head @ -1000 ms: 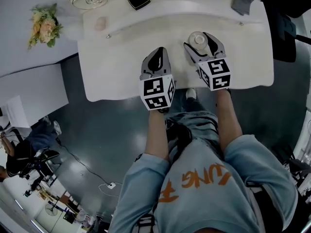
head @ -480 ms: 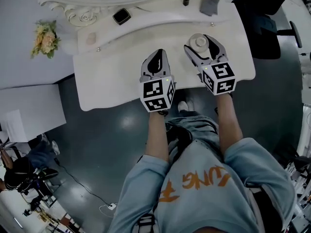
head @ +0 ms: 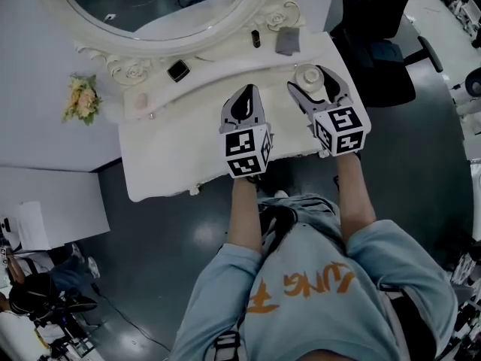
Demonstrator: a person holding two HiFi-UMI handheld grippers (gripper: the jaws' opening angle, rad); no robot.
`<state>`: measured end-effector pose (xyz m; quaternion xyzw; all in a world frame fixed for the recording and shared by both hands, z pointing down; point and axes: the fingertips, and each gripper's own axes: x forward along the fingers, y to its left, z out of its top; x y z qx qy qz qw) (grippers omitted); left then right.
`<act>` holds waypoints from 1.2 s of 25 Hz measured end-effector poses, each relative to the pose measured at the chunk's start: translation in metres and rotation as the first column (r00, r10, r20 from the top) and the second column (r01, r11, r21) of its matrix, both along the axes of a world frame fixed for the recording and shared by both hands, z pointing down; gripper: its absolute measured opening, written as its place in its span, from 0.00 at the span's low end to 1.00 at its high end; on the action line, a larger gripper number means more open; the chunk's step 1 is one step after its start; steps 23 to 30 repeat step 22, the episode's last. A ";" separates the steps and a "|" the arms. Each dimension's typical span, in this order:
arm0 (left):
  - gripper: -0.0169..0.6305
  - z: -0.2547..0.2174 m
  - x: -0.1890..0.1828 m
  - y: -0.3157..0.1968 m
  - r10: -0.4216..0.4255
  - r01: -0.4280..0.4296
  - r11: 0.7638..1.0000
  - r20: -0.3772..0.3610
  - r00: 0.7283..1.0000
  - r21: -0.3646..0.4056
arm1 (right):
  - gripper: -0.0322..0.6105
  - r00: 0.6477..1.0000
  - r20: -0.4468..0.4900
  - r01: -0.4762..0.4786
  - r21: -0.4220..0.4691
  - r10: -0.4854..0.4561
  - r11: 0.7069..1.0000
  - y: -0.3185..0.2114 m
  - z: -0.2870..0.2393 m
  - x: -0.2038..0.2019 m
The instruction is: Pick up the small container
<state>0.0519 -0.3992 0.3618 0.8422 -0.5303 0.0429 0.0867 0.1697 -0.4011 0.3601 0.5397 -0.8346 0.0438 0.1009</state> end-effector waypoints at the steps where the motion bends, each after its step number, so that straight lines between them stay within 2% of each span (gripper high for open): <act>1: 0.06 -0.003 0.004 0.000 0.009 -0.009 1.000 0.004 1.000 0.005 | 0.56 1.000 0.001 -0.006 0.004 0.006 1.000 0.001 -0.002 0.004; 11: 0.06 -0.008 0.027 0.005 0.052 -0.053 0.998 0.055 0.997 0.025 | 0.56 0.999 0.020 -0.028 0.017 0.028 0.999 0.008 -0.003 0.023; 30: 0.06 -0.010 0.026 0.005 0.055 -0.057 0.998 0.082 0.995 0.019 | 0.56 0.999 0.032 -0.020 0.017 0.020 1.000 0.005 -0.004 0.020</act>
